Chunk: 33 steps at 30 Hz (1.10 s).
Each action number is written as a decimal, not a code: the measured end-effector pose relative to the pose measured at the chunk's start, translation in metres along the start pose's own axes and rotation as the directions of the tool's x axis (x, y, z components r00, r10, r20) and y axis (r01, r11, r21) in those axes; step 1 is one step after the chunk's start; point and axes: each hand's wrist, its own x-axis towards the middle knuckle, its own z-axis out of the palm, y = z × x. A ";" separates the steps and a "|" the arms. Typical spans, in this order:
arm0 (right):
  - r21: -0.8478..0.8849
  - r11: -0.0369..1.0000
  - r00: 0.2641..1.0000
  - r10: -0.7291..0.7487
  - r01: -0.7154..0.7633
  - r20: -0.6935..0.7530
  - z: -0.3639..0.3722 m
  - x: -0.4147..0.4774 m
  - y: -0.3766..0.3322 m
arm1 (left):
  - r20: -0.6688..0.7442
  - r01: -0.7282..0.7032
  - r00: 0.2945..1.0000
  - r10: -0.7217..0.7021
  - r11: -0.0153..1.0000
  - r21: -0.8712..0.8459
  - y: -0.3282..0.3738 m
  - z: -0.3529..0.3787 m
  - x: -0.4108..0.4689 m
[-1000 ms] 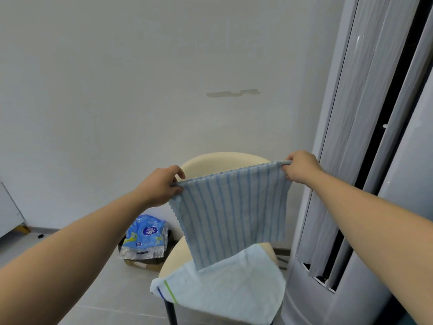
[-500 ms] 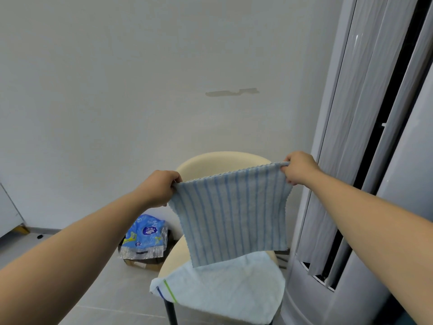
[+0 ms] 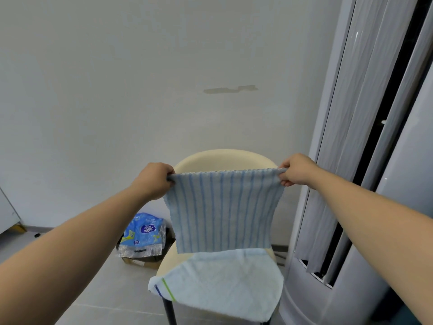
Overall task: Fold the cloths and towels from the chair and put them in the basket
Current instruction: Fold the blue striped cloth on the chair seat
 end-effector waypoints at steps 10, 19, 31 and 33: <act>0.036 0.999 0.996 0.026 -0.030 0.090 -0.005 0.003 0.013 | 0.042 0.089 0.996 -0.083 0.979 -0.186 -0.013 0.003 0.006; 0.015 0.998 0.989 0.056 -0.059 0.140 0.001 0.013 0.018 | 0.077 0.177 0.984 -0.160 0.922 -0.346 -0.019 0.017 0.021; 0.117 0.993 0.996 -0.008 0.018 -0.083 0.023 0.028 0.024 | -0.038 0.132 0.987 -0.155 0.924 -0.358 -0.013 0.024 0.034; 0.091 0.995 0.992 -0.018 0.029 -0.122 0.022 0.025 0.025 | -0.083 0.096 0.988 -0.133 0.930 -0.356 -0.010 0.021 0.030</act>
